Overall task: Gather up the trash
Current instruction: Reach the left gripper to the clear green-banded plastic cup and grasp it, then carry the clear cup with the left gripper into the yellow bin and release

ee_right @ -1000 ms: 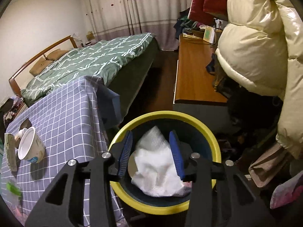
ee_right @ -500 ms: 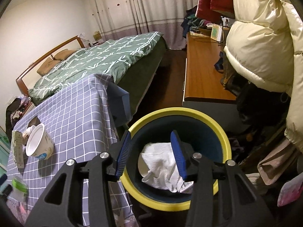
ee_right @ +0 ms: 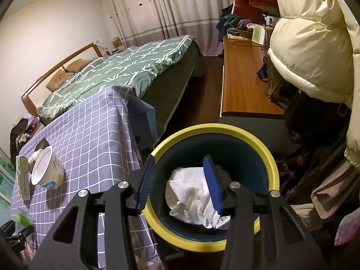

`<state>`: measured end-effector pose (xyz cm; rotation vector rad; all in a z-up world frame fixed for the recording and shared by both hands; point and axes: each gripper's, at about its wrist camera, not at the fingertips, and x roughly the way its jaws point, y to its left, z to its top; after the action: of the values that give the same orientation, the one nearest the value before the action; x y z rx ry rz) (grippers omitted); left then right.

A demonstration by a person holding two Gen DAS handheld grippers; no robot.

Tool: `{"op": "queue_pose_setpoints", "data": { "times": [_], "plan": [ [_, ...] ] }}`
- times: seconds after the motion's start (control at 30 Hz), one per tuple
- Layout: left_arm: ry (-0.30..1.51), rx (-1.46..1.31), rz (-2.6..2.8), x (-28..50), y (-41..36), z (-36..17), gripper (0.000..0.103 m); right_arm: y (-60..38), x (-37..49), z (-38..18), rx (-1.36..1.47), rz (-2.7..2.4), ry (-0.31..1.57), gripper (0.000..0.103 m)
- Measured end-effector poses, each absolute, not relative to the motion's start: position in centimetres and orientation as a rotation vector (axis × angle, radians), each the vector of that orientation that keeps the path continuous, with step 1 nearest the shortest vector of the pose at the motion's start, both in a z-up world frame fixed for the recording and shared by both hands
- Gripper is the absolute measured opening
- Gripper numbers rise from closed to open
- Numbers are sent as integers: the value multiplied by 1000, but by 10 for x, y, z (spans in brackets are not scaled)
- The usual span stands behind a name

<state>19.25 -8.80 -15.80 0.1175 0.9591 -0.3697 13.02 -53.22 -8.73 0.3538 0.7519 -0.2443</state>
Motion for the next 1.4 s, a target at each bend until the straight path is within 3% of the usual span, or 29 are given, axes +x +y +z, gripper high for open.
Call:
{"op": "queue_pose_setpoints", "data": {
  "times": [0.57,1.1,1.4],
  "plan": [
    [889,151,-507,187,-136,-116,50,-542,117,-91,377,-251,720,43],
    [835,280,-870,214,-347,-88,50,-586,71,-97,386,-367,699,43],
    [875,327,-937,231,-451,-114,50,-599,56,-104,397,-400,705,43]
  ]
}}
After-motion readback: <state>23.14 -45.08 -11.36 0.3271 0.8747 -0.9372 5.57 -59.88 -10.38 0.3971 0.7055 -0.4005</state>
